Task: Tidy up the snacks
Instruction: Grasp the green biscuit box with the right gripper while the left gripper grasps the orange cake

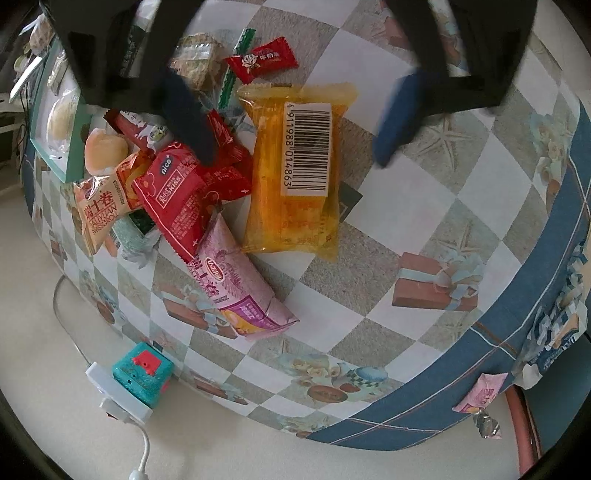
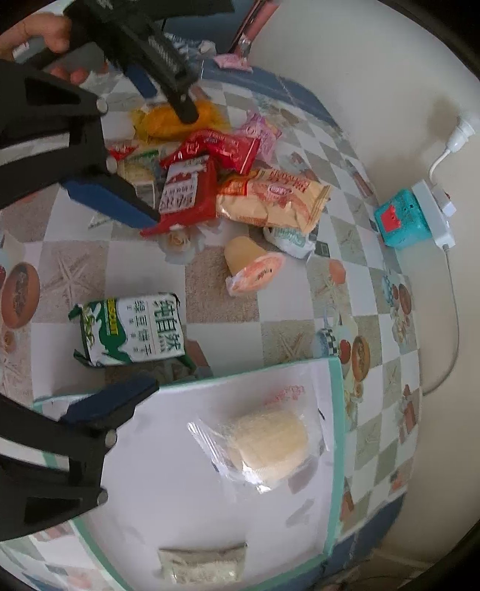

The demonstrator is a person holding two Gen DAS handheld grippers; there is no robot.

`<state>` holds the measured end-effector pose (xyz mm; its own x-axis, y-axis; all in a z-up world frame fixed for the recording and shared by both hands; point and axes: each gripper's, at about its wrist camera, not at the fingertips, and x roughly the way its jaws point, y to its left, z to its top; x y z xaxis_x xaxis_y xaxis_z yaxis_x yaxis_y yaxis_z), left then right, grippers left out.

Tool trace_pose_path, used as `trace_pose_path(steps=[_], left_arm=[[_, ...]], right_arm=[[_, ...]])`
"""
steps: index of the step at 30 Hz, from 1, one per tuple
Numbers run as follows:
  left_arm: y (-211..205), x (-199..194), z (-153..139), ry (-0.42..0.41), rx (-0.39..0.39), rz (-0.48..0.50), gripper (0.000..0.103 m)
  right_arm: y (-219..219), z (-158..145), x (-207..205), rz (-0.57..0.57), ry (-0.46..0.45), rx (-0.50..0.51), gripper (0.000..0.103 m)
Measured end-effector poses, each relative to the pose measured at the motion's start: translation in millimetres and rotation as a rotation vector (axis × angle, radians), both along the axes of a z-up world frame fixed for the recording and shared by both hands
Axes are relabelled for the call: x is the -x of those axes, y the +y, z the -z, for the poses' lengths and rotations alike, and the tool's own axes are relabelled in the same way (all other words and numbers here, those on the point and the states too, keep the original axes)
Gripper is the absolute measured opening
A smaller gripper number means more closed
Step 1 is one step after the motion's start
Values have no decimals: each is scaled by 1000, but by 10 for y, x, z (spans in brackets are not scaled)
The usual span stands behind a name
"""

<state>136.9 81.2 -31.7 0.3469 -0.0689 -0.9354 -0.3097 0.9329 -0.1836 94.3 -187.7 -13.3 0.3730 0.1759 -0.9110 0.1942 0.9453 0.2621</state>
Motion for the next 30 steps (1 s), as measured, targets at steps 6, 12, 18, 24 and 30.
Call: trace_pose_path(steps=[6, 12, 18, 24, 30], left_arm=[[17, 0, 96, 25, 1, -7, 57], [32, 21, 87, 36, -8, -10, 45], [111, 73, 90, 48, -20, -31, 45], [85, 70, 97, 52, -35, -26, 45], [61, 31, 113, 56, -51, -20, 45]], right_arm=[[1, 82, -13, 6, 37, 21, 80], [64, 162, -42, -21, 56, 33, 71], [117, 228, -64, -40, 68, 42, 62], [189, 330, -80, -57, 93, 107, 56], [354, 374, -90, -113, 87, 236, 50]])
